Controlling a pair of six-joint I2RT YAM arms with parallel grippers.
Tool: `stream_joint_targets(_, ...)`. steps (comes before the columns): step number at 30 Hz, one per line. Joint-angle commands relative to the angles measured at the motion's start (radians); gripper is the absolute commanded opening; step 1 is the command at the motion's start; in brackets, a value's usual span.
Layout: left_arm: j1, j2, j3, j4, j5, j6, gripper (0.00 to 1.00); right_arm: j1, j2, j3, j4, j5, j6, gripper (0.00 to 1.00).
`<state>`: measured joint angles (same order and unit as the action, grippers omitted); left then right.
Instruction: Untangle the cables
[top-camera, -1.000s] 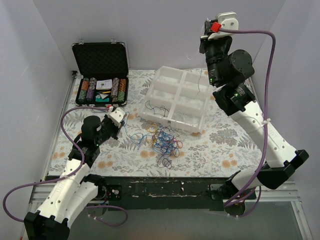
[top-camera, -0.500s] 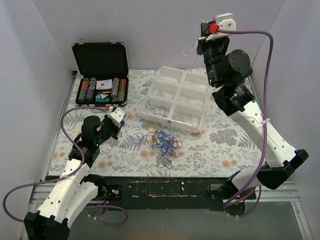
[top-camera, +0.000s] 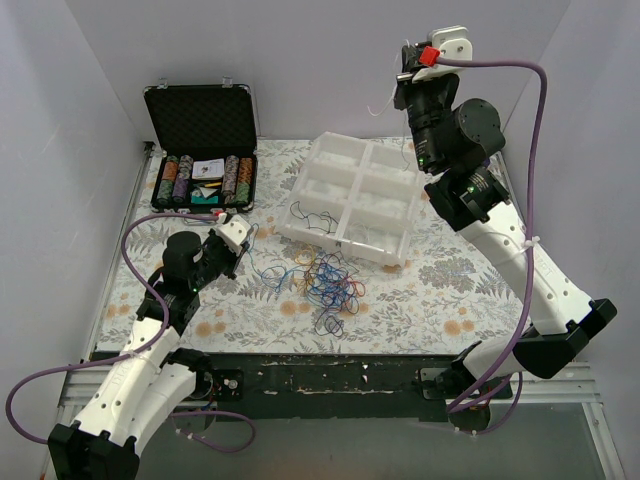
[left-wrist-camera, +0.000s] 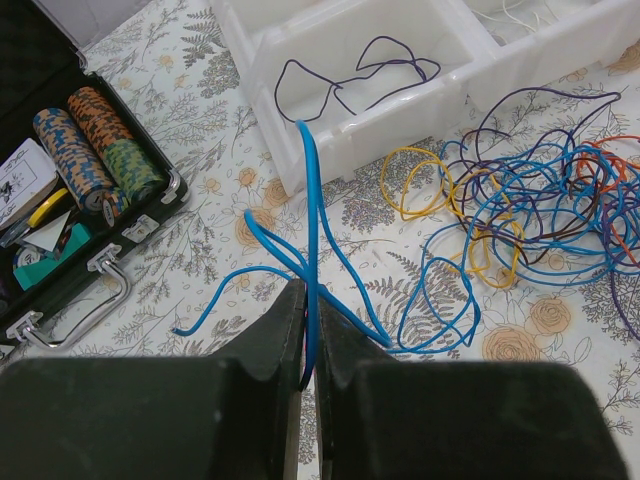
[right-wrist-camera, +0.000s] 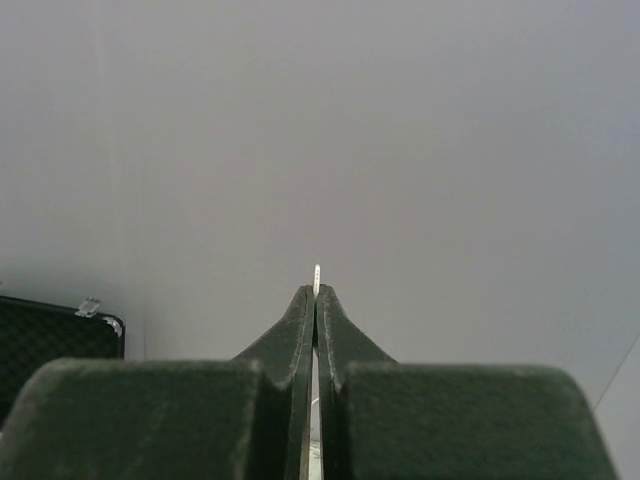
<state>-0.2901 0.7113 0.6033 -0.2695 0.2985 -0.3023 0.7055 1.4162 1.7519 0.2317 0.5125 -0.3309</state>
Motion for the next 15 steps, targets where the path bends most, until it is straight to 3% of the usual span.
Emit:
stream_joint_targets(1,0.003,-0.016,0.007,0.006,-0.002,0.009,0.00,-0.012,-0.008,-0.006,0.032,0.000,0.015,0.01)
stream_joint_targets(15,0.003,-0.016,0.009,0.006,-0.002,0.003,0.00,-0.017,-0.003,0.008,0.012,-0.019,0.035,0.01)
